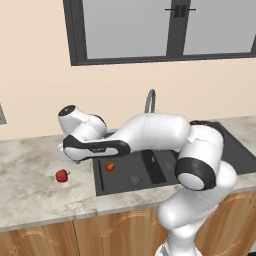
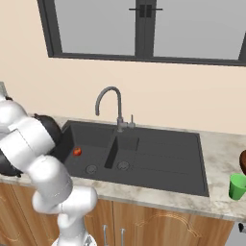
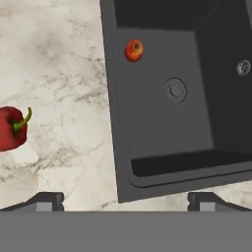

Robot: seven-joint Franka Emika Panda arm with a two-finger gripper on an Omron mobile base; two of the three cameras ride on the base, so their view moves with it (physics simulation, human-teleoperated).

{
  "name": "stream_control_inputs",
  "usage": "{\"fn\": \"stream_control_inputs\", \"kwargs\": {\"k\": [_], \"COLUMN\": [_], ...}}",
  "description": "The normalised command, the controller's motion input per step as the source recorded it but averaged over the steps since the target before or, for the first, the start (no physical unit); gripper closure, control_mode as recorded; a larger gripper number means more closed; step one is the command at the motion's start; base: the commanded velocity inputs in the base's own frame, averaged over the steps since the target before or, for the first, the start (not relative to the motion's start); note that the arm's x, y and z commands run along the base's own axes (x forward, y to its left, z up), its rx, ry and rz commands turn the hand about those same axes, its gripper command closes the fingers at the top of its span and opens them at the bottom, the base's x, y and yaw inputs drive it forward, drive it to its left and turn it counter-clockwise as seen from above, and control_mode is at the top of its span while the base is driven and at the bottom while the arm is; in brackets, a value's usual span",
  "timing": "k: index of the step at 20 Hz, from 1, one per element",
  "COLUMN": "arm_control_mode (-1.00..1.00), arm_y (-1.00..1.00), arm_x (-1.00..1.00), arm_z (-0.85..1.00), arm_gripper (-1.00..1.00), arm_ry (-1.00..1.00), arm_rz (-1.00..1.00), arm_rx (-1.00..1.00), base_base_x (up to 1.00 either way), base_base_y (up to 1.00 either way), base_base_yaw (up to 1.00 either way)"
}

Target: Remove the bell pepper and apple from the sink. Then move the bowl and cup from the counter to the sink for washing.

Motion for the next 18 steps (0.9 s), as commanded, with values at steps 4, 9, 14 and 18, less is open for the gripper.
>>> {"fn": "stream_control_inputs", "kwargs": {"k": [4,9,14,18], "arm_control_mode": [-1.00,-1.00,-1.00,-1.00], "arm_y": [-0.56,-0.56,-0.53,-0.47], "arm_x": [-0.09,-0.03,0.02,0.04], "arm_z": [0.16,0.14,0.05,0.01], "arm_gripper": [-1.00,-1.00,-1.00,-1.00], "arm_ry": [0.00,0.00,0.00,0.00], "arm_rz": [0.14,0.11,0.07,0.10], "arm_rx": [0.00,0.05,0.12,0.16], "base_base_x": [0.00,0.00,0.00,0.00], "base_base_y": [0.00,0.00,0.00,0.00], "base_base_yaw": [0.00,0.00,0.00,0.00]}}
